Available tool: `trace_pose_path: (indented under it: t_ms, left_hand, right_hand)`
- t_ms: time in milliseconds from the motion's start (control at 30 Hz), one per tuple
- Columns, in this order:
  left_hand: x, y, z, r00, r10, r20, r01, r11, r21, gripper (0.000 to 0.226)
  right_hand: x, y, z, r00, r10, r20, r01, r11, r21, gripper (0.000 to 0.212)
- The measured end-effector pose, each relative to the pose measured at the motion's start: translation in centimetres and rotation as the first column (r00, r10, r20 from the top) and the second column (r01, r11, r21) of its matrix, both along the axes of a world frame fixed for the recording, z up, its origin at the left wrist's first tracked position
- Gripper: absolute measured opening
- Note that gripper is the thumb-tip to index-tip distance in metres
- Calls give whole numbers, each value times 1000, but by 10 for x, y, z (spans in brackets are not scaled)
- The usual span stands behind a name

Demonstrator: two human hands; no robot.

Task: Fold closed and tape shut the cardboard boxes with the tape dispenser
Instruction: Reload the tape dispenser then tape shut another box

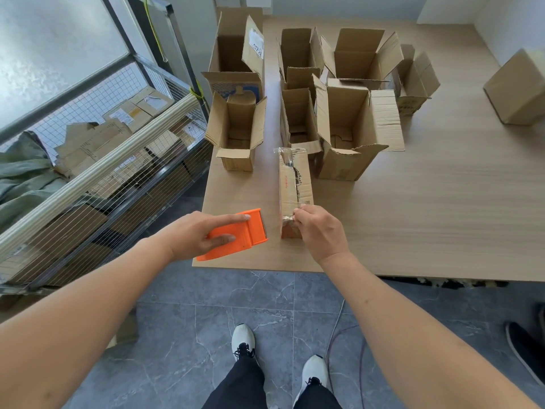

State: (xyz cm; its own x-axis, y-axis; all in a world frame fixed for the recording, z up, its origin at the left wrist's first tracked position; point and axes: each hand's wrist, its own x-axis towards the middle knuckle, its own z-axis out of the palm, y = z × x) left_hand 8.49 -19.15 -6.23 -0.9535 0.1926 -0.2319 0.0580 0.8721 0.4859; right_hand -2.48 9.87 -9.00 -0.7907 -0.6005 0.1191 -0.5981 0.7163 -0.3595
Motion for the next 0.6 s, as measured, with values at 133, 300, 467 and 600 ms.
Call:
trace_pose_path:
  t_ms: [133,300,467,600]
  left_hand:
    - [-10,15,2,998,35,-49,-37,999,-32,50]
    - [-32,44,10,996,63,-70,-76,976,-202,47]
    - [-55,77,20,997,70,-46,-81,941,-328,48]
    - [-70,92,30,996,85,-2,-78,909,-409,46]
  right_hand:
    - [14,1,11,999,-15,-30,14,999,-37,20]
    - [24,-9,11,991,-50,-124,48,999,-22,21]
    - [25,-27,13,980,-106,-166,114,993,39,4]
    - [23,-37,12,965,-171,-199,190,978,83,11]
